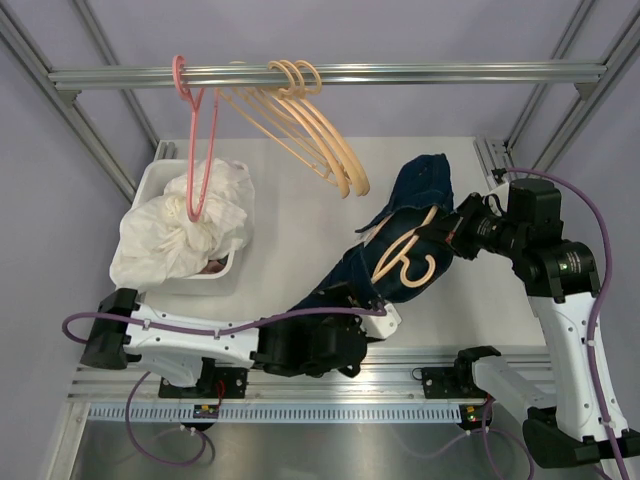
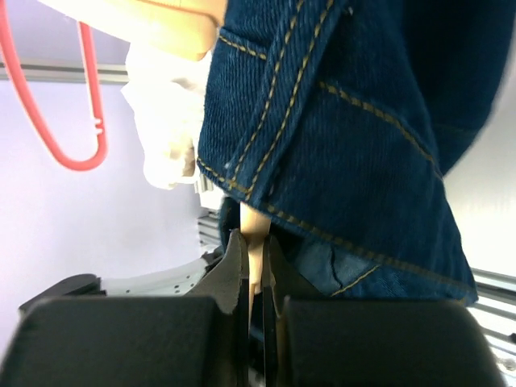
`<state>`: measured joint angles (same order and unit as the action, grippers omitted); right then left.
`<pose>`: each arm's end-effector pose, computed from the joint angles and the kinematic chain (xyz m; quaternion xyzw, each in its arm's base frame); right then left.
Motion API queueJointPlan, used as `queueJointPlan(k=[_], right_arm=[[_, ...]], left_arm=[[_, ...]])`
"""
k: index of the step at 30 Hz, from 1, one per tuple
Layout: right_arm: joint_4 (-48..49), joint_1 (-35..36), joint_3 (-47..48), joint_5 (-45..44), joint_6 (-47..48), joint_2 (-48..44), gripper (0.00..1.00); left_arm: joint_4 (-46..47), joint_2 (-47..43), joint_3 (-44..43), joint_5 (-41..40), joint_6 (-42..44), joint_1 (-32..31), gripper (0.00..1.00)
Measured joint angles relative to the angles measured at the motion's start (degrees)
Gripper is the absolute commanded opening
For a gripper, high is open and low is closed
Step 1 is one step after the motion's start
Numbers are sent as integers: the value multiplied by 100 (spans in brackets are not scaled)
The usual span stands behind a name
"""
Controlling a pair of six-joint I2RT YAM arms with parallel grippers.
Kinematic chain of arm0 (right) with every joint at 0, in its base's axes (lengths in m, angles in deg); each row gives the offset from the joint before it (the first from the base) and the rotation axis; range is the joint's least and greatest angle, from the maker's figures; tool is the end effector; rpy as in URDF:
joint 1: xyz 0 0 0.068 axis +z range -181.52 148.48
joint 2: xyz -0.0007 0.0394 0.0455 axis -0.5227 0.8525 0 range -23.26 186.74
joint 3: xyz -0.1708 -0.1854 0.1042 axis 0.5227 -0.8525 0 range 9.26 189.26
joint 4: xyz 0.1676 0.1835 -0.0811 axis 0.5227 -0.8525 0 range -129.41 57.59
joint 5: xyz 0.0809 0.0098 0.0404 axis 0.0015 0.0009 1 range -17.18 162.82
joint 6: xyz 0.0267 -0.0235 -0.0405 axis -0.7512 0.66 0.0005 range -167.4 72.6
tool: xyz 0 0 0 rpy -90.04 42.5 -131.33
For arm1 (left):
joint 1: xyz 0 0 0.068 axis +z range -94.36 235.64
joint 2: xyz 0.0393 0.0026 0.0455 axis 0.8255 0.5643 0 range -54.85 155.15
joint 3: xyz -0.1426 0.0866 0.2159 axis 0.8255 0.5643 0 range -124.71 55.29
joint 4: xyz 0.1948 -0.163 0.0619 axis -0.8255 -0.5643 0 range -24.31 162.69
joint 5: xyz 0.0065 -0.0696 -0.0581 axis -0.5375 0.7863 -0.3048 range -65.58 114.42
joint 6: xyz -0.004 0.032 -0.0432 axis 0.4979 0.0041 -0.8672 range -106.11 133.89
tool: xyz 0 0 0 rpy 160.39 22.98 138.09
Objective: Remove the skirt from the hanger
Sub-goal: Pick up the hanger at the center of the board.
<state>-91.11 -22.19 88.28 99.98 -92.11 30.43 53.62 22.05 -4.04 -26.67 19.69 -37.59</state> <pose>0.1431 0.0401 0.4271 0.1539 0.8491 0.3936 0.3169 0.0114 -0.2903 0.2965 0.4875 0.6706 -0.0015 0.5591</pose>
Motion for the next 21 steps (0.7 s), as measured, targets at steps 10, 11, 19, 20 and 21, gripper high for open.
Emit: queueJointPlan(k=[10,11,19,20,21], right_arm=[[282,20,-37,389,-173,-247,0],[339,20,-39,396,-175,-280,0],[695,17,-175,212,-120,-396,92],[697,17,-210,103,-116,-428,99],[706,13,-240,24,-116,-479,100]], left_arm=[[-247,-111,-22,470,-422,811,0],[-295,-203,-22,610,-485,831,0],[-868,-866,-352,1388,-1071,824,0],[-927,-885,-457,1456,-1161,824,0],[-979,-901,-538,1517,-1233,824,0]])
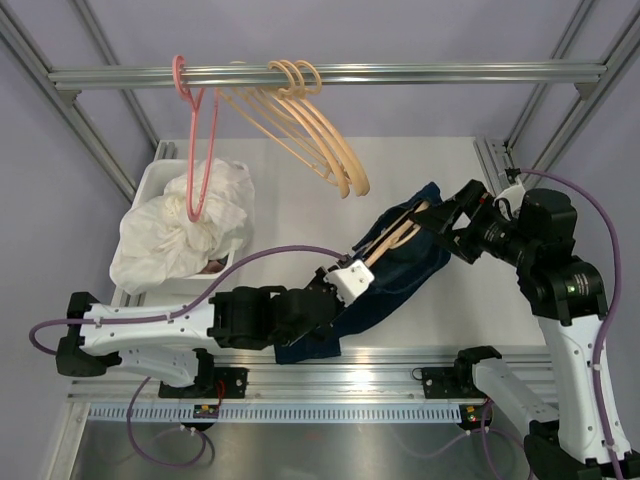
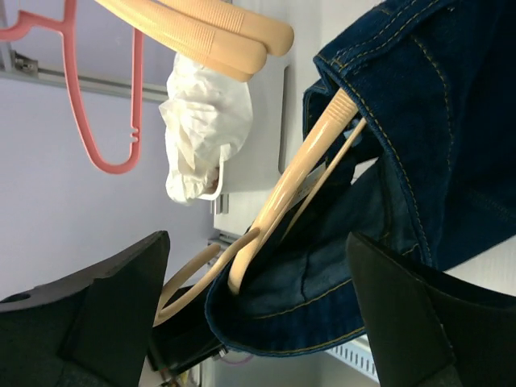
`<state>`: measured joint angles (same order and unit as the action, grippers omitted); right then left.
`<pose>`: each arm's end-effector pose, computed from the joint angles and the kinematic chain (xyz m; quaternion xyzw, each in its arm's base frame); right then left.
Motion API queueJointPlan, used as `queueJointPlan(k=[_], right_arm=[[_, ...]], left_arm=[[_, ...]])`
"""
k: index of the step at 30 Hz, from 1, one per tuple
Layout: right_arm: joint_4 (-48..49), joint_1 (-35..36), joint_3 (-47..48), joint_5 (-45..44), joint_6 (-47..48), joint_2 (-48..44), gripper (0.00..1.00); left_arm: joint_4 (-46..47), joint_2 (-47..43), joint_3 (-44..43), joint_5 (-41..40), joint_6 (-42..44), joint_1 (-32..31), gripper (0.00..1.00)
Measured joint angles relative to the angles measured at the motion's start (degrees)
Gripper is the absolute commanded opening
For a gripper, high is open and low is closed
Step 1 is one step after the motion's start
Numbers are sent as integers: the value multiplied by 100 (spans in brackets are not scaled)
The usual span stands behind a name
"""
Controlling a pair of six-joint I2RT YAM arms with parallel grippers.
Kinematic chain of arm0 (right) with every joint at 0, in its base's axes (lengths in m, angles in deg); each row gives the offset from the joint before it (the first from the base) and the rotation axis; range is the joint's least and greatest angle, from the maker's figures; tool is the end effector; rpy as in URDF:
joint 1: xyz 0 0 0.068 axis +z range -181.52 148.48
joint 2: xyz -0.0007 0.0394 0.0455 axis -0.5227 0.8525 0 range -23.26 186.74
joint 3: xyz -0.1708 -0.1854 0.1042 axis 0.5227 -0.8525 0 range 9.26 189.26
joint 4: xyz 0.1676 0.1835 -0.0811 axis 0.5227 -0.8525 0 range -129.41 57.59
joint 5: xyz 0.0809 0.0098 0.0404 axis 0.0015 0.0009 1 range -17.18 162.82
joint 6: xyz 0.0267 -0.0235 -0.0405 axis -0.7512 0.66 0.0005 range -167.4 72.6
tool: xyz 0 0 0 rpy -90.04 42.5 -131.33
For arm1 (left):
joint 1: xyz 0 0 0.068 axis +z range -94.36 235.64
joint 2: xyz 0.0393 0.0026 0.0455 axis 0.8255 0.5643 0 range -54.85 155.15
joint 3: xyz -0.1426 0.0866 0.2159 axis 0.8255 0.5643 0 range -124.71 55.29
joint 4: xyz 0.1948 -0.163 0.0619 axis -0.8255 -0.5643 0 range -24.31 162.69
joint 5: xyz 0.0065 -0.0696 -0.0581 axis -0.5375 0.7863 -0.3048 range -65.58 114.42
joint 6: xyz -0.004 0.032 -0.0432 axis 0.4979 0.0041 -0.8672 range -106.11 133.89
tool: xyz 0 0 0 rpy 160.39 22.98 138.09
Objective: Remove the skirt from the hanger
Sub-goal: Pick up the hanger at the center of the board.
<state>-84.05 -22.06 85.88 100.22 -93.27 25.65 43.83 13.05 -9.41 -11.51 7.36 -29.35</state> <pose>0.1275 0.0379 0.4367 0.1318 0.8140 0.4218 0.3770 0.0431 -0.2530 0.3499 0.4107 0.7391 -0.1419 0.5147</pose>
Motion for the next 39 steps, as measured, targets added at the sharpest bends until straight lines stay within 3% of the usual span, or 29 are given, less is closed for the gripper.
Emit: queueJointPlan(k=[6,7,11,18,21,27,33,39], right_arm=[[361,0,-337,-232,-146,-581,99],[490,0,-431,-223,-221,-691,90],[758,2,-540,-304,-518,-946,88],[391,4,-118,-1290,-546,-1495,76],[577,4,-44,-1115,-684,-1523,68],[1139,2,-1029,-560,-1246,-1419,59],[1281,4,-1209,-459,-1464,-1401,59],[1681,4,-1419,-369,-1690,-1434,67]], left_arm=[[-164,-116,-195,450,-339,-15,0],[-166,-116,-214,501,-380,-17,0],[-149,-116,-247,573,-577,-20,0],[-173,-120,-337,546,-885,-2,0],[-140,-122,-389,562,-927,-4,0],[-103,-131,-625,627,-986,-4,0],[-17,-131,-890,765,-1016,-2,0],[114,-131,-909,916,-1069,-4,0]])
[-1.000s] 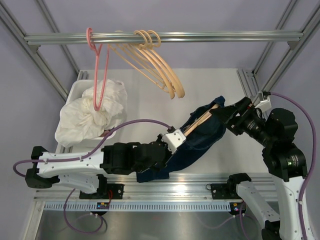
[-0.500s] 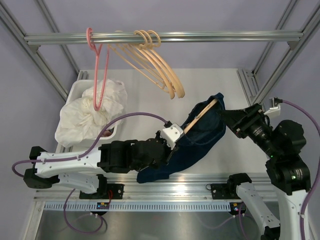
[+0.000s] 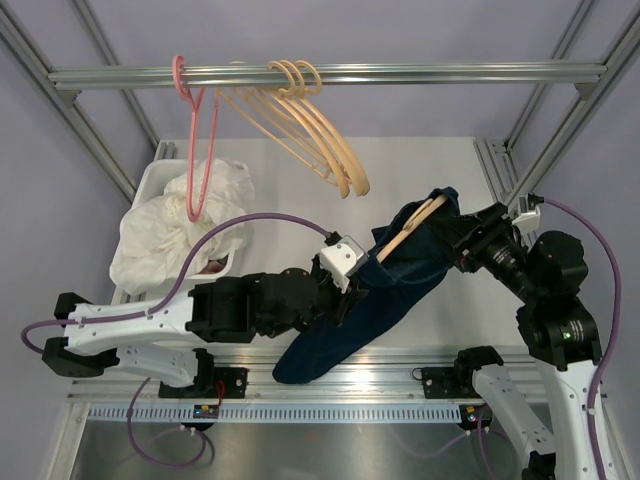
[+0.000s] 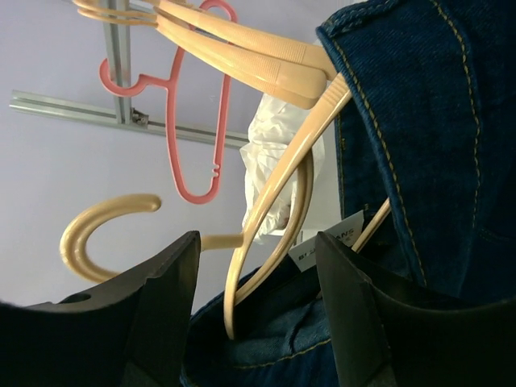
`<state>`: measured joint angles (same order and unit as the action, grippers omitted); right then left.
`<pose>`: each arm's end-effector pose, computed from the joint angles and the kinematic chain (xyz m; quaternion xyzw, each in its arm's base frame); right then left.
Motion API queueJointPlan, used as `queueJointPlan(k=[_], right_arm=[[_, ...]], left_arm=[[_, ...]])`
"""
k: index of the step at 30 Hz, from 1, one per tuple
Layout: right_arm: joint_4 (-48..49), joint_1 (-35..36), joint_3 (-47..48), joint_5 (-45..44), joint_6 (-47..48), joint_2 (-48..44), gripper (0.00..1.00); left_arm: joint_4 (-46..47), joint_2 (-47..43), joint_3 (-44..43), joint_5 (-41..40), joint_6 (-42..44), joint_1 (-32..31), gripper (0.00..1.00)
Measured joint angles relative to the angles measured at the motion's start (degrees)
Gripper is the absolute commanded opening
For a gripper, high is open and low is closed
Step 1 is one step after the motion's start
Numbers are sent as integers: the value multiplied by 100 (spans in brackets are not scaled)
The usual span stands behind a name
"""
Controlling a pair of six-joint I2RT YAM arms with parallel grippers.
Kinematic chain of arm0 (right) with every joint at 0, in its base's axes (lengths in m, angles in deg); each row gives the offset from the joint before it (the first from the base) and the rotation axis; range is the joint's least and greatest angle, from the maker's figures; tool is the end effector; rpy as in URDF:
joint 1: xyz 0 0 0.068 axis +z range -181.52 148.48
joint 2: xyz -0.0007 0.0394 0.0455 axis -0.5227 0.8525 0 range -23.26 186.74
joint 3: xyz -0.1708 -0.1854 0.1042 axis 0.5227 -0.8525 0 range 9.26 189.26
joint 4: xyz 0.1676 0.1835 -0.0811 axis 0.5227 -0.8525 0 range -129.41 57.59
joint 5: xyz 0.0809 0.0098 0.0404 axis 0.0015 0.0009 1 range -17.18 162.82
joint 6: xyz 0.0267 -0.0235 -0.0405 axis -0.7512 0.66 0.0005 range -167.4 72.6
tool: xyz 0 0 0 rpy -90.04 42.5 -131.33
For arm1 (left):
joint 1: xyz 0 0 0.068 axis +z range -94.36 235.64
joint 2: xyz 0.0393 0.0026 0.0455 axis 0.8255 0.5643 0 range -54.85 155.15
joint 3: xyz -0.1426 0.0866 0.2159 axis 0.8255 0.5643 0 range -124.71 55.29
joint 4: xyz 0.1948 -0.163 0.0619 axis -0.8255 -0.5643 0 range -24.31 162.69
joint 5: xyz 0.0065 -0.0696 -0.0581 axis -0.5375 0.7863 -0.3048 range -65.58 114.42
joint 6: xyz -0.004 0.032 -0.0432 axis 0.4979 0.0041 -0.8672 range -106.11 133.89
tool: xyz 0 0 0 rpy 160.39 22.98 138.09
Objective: Remove the skirt from the hanger
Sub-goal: Pick up the hanger at the center of the board.
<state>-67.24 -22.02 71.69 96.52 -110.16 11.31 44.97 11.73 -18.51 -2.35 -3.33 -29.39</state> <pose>0.0933 0.0302 0.4179 0.2068 0.7160 0.5067 0.4334 0.0376 -0.2473 0.4091 0.3364 0.7370 -0.3124 0.4961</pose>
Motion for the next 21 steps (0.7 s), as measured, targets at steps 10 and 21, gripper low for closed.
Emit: queueJointPlan(k=[10,21], right_arm=[[59,0,-68,-157,33,264,66],[785,0,-376,-162,26,763,57]], left_arm=[[118,0,0,164,-68,-11,0],[188,107,-11,243,-70,-70,0]])
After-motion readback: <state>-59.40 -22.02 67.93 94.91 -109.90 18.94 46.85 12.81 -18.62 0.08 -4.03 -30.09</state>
